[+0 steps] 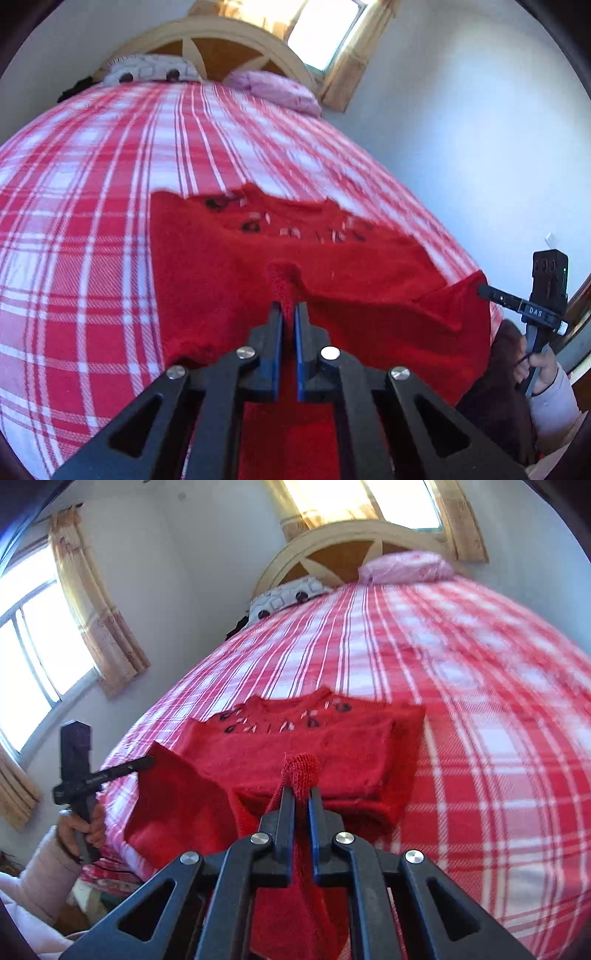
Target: Fold small clothes
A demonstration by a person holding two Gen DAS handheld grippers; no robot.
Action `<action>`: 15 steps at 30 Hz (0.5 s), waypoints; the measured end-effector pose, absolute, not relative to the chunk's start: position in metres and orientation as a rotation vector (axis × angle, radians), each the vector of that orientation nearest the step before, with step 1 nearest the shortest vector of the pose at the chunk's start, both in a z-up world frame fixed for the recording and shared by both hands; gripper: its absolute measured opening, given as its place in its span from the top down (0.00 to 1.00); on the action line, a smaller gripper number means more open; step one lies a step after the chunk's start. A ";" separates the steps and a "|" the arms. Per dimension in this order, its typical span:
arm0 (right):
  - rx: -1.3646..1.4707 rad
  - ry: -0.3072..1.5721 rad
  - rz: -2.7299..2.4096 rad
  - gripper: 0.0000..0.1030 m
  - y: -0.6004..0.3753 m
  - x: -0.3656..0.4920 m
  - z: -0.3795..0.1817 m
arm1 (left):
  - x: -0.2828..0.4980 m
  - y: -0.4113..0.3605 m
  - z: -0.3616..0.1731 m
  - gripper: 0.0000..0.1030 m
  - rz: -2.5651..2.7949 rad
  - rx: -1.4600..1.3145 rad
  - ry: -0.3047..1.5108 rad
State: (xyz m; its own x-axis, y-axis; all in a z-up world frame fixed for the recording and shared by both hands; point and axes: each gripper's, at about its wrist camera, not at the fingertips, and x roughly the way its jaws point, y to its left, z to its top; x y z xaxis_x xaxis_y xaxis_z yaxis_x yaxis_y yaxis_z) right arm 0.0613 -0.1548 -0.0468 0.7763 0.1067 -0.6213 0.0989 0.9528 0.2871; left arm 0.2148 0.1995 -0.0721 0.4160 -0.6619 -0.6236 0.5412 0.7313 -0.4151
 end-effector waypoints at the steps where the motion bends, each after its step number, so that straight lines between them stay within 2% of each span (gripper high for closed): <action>1: 0.332 0.698 0.002 0.94 -0.158 0.062 -0.052 | 0.218 0.197 -0.077 0.94 -0.761 -0.162 0.878; 5: 0.412 0.751 -0.011 0.93 -0.172 0.068 -0.076 | 0.223 0.193 -0.087 0.93 -0.758 -0.147 0.919; 8: 0.398 0.791 -0.028 0.89 -0.176 0.073 -0.088 | 0.228 0.192 -0.090 0.92 -0.756 -0.127 0.933; 9: 0.397 0.802 -0.024 0.81 -0.176 0.075 -0.091 | 0.230 0.192 -0.091 0.92 -0.761 -0.125 0.939; 10: 0.399 0.808 -0.018 0.67 -0.176 0.075 -0.093 | 0.232 0.192 -0.092 0.90 -0.768 -0.123 0.945; 12: 0.405 0.806 -0.004 0.52 -0.176 0.077 -0.096 | 0.234 0.193 -0.093 0.90 -0.777 -0.123 0.954; 15: 0.405 0.789 0.006 0.51 -0.175 0.079 -0.096 | 0.240 0.193 -0.096 0.89 -0.789 -0.145 0.971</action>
State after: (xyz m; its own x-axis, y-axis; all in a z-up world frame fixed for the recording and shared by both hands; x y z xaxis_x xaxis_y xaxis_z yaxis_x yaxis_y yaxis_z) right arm 0.0794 -0.1752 -0.0964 0.7086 0.1548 -0.6885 0.1446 0.9231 0.3564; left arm 0.2398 0.1925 -0.0960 0.3154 -0.6580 -0.6838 0.5346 0.7186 -0.4449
